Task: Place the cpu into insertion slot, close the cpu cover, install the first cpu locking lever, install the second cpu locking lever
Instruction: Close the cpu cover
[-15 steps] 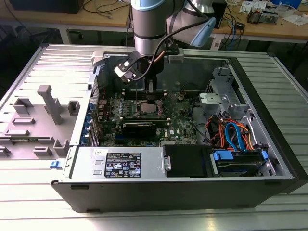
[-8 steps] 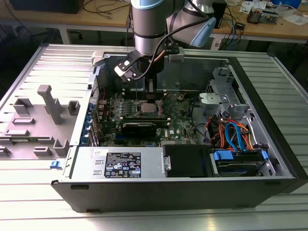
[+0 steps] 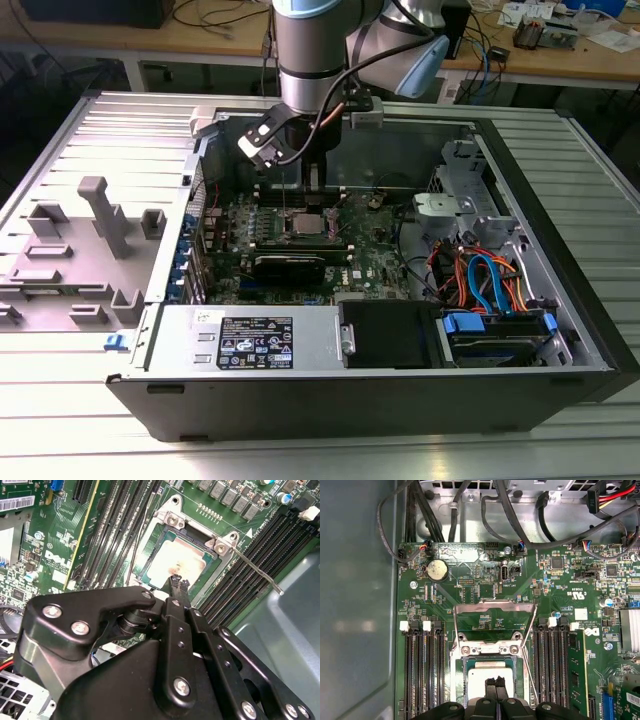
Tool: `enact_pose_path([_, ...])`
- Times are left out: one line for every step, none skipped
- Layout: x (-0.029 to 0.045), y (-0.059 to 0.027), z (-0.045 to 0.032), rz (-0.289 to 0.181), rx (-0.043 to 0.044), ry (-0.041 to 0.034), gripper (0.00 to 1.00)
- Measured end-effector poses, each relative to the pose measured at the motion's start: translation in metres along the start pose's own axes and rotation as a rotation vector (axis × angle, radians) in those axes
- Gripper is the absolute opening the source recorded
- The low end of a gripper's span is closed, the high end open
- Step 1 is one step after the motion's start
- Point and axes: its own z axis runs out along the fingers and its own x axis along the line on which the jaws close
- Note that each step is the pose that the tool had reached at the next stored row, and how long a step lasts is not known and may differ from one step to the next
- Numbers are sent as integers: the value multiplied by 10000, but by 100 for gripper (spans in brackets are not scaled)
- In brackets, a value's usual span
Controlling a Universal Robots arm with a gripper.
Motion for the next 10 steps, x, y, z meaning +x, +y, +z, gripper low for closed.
enact_pose_path([0,0,0,0,0,0,11])
enact_pose_path([0,1,-1,0,-1,1,11])
enact_pose_path([-1,3,-5,-1,2,-2,11])
enact_pose_path([-1,5,-7,0,1,-2,11])
enact_pose_path([-1,6,-10,0,1,0,11])
enact_pose_path([-1,8,-13,1,0,0,11])
enact_pose_path([-1,10,-16,1,1,0,11])
enact_pose_path([-2,11,-22,1,1,-1,11])
enact_pose_path([-2,13,-29,2,0,0,11])
enact_pose_path([-2,14,-33,2,0,0,11])
